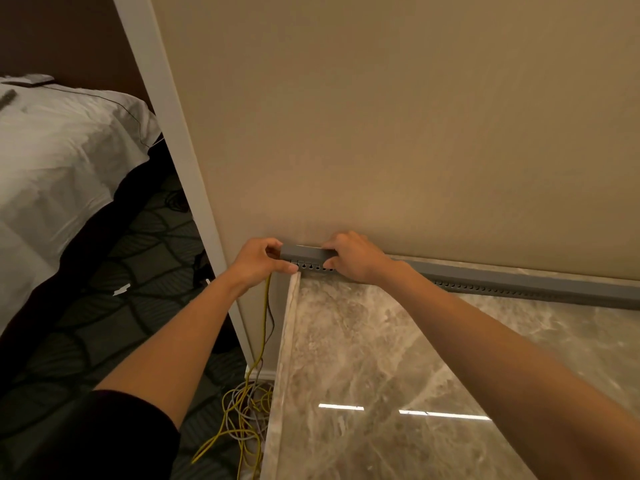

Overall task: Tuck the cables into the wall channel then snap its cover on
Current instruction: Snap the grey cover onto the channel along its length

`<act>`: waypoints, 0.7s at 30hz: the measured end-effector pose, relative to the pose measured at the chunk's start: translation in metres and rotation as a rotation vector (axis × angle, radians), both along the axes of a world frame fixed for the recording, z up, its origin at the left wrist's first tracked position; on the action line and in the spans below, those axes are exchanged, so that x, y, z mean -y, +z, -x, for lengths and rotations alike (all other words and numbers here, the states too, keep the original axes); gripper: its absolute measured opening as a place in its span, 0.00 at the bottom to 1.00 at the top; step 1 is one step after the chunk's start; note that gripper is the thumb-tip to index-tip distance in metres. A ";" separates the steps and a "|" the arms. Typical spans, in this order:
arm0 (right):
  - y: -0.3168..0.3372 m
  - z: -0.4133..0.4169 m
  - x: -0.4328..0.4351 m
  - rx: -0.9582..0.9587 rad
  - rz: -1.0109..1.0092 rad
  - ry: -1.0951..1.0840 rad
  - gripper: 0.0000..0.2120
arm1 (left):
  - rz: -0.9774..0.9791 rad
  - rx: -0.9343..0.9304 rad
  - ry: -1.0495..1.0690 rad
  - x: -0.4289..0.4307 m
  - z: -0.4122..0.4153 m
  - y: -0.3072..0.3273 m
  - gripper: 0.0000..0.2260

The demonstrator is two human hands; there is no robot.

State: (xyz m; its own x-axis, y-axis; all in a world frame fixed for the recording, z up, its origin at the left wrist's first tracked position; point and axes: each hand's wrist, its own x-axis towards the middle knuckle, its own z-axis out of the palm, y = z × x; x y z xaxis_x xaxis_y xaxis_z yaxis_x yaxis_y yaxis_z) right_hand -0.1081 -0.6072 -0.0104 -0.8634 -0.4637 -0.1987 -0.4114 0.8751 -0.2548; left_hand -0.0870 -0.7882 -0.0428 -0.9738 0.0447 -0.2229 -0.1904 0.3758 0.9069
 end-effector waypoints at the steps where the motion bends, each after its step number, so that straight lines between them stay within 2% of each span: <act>1: 0.000 0.000 -0.002 0.004 0.003 -0.005 0.11 | -0.010 -0.005 0.002 0.000 0.000 -0.001 0.12; 11: -0.001 -0.001 -0.009 -0.039 0.026 -0.033 0.13 | 0.029 -0.083 0.039 -0.003 0.002 -0.006 0.10; 21: -0.002 -0.006 -0.001 -0.099 -0.038 -0.097 0.11 | 0.061 -0.070 0.064 -0.003 0.008 -0.007 0.10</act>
